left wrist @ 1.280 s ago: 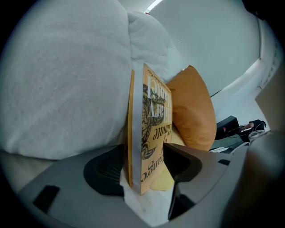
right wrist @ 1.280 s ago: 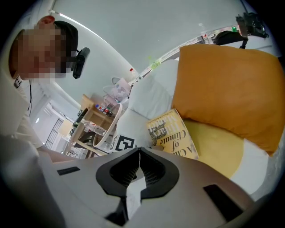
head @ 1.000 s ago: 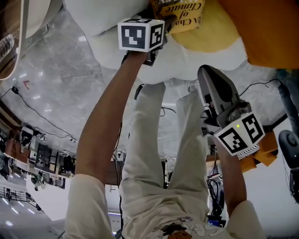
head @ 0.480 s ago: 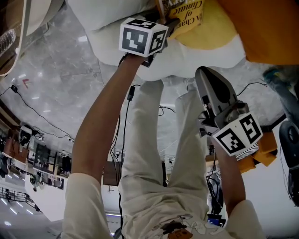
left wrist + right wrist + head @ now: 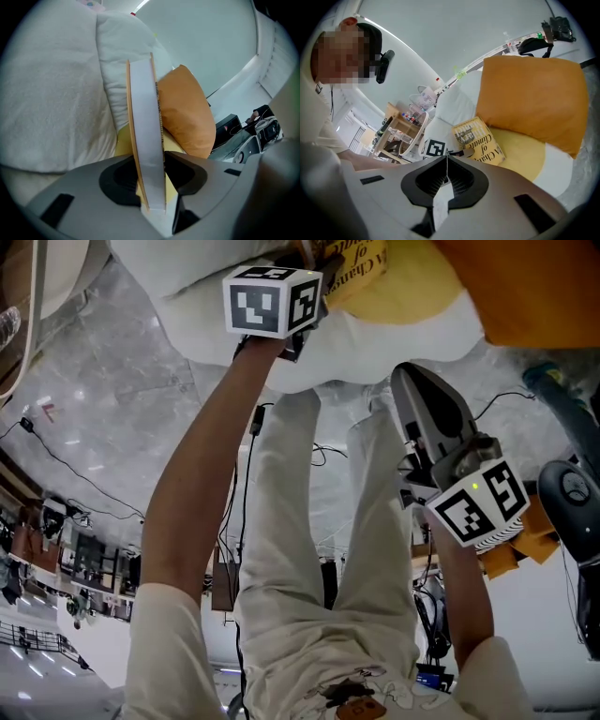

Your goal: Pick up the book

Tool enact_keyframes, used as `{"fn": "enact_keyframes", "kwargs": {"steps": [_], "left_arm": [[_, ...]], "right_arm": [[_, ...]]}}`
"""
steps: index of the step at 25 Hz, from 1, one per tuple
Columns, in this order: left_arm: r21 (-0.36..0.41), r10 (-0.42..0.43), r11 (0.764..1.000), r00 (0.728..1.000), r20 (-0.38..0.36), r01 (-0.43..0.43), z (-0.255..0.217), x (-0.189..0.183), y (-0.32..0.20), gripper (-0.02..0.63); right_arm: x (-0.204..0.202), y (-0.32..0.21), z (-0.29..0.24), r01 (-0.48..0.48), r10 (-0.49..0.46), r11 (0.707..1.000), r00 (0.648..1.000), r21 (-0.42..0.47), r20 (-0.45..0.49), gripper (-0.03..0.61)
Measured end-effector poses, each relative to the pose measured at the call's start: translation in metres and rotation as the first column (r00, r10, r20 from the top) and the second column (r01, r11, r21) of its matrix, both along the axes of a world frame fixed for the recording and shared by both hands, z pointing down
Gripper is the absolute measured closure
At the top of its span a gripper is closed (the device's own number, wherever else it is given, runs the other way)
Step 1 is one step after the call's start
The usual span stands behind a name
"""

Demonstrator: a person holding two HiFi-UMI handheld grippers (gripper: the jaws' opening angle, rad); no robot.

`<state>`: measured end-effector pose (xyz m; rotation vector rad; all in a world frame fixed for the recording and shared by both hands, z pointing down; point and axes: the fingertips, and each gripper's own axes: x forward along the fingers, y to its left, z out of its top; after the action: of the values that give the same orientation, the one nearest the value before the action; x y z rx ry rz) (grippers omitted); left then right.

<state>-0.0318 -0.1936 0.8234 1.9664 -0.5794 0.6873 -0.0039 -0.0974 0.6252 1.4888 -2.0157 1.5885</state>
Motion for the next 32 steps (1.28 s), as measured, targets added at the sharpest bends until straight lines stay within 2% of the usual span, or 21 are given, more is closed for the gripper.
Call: {"fn": "enact_keyframes", "kwargs": {"steps": [5,10,19,26,32], "left_arm": [[-0.011,-0.037,0.999,0.999,0.004,0.037,-0.004,0.001,0.000,0.457],[0.012,-0.066,0.998,0.998,0.024,0.066,-0.016,-0.005,0.004,0.460],[0.057,-0.062,0.997,0.997,0.054,0.059,-0.053,-0.002,0.008,0.465],[0.078,-0.098,0.993,0.993,0.068,0.093,-0.089,-0.002,0.010,0.465],[0.142,-0.113,0.984,0.992,0.057,0.104,-0.134,-0.003,0.012,0.465]], "right_arm": [[0.011,0.000,-0.007,-0.011,0.011,1.000,1.000,0.010,-0.007,0.554],[0.014,0.006,-0.018,-0.012,0.012,1.000,1.000,0.027,-0.006,0.554],[0.034,0.004,-0.056,-0.016,0.017,0.998,1.000,0.065,-0.019,0.554],[0.050,0.009,-0.088,-0.025,0.028,0.995,0.999,0.098,-0.034,0.554],[0.055,0.012,-0.115,-0.024,0.030,0.993,0.998,0.119,-0.049,0.554]]}}
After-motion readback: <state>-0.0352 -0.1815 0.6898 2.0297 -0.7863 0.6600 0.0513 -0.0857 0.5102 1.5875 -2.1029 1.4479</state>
